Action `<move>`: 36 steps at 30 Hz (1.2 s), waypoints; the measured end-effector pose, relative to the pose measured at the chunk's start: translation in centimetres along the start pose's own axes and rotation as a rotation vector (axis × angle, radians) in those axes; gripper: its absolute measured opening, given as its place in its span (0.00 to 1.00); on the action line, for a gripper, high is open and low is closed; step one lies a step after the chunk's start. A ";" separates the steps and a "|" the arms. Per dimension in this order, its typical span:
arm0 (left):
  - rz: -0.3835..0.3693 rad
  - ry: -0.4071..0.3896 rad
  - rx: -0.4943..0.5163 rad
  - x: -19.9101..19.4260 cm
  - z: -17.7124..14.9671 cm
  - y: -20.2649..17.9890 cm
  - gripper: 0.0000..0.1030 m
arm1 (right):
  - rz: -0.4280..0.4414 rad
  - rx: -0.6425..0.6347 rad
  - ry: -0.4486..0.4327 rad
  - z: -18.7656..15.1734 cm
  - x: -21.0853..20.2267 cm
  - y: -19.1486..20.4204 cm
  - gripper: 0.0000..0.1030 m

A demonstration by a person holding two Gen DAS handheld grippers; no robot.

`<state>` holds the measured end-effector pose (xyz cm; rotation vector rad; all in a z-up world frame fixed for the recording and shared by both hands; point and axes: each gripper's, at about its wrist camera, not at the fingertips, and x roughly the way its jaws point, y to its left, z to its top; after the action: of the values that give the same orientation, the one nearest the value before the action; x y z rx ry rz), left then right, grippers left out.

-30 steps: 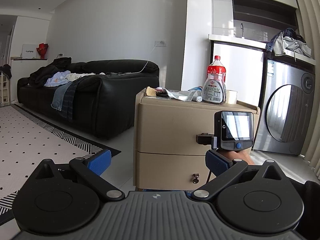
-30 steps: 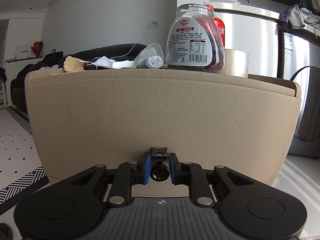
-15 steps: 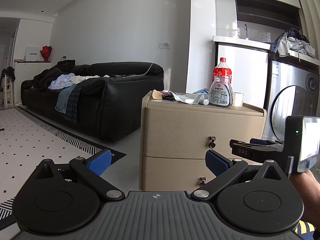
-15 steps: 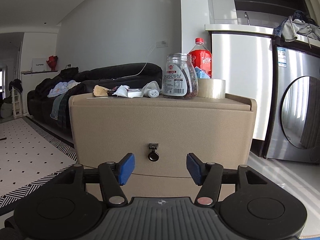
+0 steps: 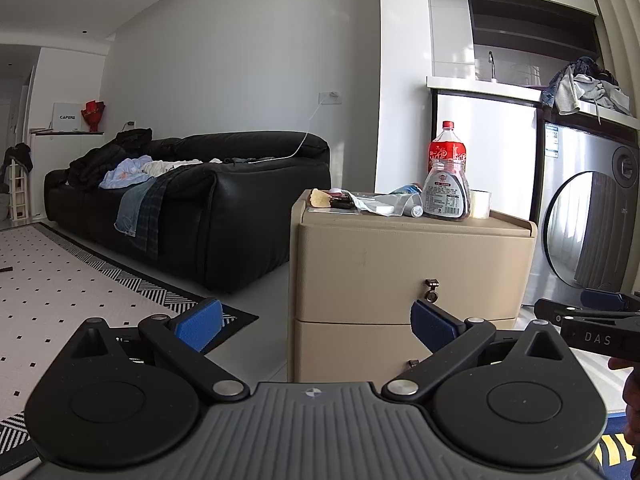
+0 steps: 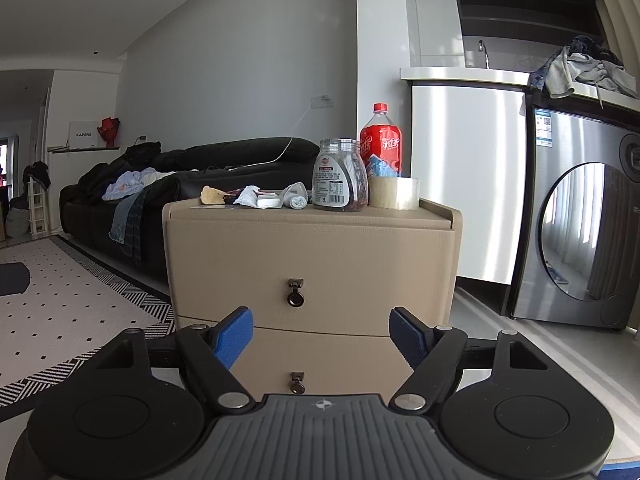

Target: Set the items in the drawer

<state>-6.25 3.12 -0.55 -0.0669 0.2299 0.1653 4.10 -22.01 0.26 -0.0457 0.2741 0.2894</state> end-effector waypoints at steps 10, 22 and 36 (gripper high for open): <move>0.017 -0.019 0.004 0.0 0.7 0.7 1.00 | -0.026 0.025 -0.018 0.5 -2.0 -0.2 0.76; -0.010 -0.021 0.007 -0.6 0.6 0.1 1.00 | -0.043 0.031 -0.029 0.6 -3.7 0.0 0.76; -0.092 0.016 0.059 -0.6 0.2 -2.2 1.00 | -0.066 0.071 -0.043 1.4 -5.1 0.1 0.77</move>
<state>-6.39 0.87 -0.12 -0.0203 0.2475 0.0663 -0.25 -23.17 3.03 0.0219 0.2394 0.2150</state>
